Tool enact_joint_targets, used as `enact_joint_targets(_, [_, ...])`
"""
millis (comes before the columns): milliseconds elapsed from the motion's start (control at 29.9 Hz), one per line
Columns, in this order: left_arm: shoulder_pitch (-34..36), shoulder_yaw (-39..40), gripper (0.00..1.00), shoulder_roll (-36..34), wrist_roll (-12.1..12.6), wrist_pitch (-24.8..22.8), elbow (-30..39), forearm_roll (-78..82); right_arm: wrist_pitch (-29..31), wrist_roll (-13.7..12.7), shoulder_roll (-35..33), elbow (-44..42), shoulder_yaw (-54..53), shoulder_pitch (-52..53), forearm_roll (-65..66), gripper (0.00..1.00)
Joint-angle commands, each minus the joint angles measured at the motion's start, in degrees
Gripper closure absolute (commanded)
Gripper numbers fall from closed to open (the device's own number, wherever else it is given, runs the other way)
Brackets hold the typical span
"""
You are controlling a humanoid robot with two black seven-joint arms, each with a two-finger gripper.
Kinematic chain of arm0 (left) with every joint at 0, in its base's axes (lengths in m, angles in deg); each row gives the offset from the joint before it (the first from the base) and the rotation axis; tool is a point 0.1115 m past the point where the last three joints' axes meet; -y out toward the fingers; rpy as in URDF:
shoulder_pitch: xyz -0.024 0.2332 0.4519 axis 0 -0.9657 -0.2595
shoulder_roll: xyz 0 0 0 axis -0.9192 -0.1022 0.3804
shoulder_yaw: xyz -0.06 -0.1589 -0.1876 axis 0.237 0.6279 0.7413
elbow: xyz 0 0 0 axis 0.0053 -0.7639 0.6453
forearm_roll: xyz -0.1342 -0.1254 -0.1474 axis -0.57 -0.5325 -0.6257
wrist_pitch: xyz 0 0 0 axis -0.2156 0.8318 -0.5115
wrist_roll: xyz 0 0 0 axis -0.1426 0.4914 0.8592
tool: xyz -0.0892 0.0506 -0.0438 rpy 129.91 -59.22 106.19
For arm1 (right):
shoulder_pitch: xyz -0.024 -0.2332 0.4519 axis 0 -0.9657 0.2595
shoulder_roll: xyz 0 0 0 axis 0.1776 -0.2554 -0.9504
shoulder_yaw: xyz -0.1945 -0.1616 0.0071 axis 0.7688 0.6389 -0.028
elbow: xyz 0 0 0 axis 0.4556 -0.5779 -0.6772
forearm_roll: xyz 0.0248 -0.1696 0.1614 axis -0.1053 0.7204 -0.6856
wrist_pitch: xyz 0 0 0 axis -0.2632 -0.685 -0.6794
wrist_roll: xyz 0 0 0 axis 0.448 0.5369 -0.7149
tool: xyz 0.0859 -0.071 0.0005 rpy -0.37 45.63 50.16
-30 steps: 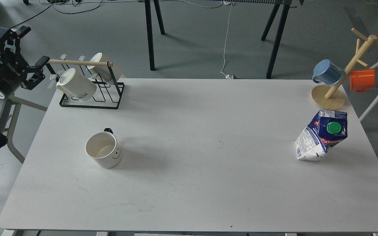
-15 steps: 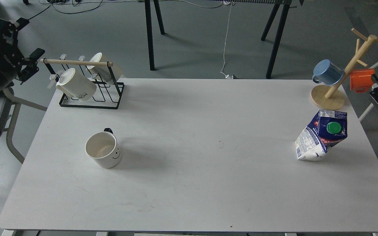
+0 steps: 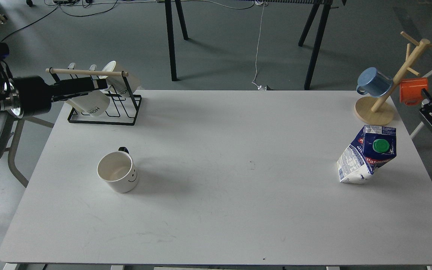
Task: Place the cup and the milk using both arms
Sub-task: 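Reach the left gripper to the white mug and grasp it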
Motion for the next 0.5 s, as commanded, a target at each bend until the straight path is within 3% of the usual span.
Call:
enact_joint_targets(0, [-1.49,-0.89,0.0,-0.17,0.01,0.01,0.57,12.46,0.0,0.07,0.0,-0.4,0.01,-0.3,0.0,0.01])
enact_joint_targets(201, [-8.43,-1.5,0.01,0.36,0.01,2.26,-2.06,15.2,0.0,0.25,0.0,-0.58,0.01,-1.27,0.0,0.01])
enact_joint_targets(468, [-9.32,-1.86,0.01,5.19,0.01,2.61,-4.97,15.56,0.0,0.25,0.0,-0.58,-0.08,-1.36,0.0,0.01])
